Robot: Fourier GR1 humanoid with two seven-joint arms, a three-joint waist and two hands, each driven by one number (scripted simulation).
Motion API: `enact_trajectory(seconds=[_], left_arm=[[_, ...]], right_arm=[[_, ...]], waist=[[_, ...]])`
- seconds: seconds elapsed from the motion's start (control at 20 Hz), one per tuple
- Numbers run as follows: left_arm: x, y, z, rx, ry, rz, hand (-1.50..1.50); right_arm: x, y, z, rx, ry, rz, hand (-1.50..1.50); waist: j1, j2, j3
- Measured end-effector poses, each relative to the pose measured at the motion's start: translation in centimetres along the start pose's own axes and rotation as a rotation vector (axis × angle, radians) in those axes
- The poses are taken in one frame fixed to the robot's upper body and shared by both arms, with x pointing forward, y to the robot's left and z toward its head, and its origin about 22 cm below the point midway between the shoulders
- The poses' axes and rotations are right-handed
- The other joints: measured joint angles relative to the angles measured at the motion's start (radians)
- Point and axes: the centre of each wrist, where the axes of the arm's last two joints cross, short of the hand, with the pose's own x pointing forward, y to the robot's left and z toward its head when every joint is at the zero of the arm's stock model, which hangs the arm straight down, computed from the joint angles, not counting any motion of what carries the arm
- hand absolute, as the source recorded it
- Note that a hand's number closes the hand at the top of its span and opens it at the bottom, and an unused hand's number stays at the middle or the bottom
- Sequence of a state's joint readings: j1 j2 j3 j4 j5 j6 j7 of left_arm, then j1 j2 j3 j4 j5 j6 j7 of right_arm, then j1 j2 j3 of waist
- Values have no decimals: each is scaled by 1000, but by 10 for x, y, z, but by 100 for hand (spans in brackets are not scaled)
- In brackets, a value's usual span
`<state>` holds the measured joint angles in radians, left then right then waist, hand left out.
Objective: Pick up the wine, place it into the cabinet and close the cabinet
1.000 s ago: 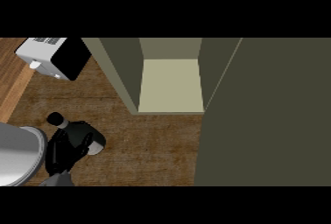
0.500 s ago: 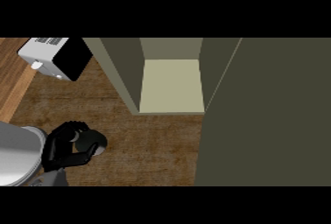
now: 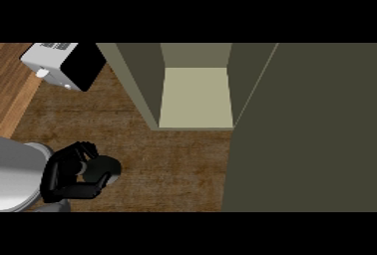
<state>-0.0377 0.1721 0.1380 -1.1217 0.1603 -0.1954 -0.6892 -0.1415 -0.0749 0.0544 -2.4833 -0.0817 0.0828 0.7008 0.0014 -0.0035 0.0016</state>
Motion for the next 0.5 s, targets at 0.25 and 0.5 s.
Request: enact_trajectory(seconds=[0.25,0.5], left_arm=[[26,-13,-5,-22,-55,47,150],[56,-33,-13,-72,-58,106,150]], right_arm=[[-2,-1,2,-1,-1,-3,-150],[-5,4,3,15,4,-21,-150]], waist=[[1,0,-1],[0,0,-1]])
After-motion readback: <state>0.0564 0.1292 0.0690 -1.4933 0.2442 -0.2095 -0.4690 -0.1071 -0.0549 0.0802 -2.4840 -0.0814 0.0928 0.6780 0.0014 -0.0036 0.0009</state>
